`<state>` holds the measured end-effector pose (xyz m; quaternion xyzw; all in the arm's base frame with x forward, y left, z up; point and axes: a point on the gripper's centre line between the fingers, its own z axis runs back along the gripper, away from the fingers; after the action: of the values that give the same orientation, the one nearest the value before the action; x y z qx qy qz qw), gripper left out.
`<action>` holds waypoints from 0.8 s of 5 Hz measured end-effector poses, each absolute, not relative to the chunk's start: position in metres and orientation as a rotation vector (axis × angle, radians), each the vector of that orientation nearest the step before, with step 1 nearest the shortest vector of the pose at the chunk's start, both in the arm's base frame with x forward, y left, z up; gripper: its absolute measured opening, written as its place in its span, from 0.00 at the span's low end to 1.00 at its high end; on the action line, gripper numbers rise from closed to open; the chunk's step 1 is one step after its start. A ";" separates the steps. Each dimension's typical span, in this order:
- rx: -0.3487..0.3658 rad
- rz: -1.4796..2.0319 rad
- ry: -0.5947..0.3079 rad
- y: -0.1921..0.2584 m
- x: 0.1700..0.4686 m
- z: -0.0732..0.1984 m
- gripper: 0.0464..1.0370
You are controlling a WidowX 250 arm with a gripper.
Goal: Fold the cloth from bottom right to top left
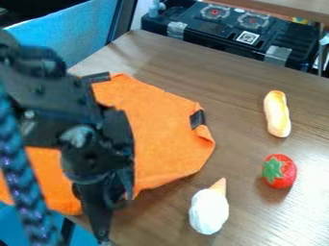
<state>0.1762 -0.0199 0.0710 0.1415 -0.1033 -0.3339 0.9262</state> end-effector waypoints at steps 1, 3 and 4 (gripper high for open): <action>0.301 -0.624 -0.165 -0.001 0.197 0.072 0.02; 0.309 -0.546 0.017 0.053 0.245 0.071 0.02; 0.303 -0.491 0.098 0.077 0.259 0.072 0.02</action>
<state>0.2585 0.0768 0.0716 0.1491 0.0484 -0.2422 0.9575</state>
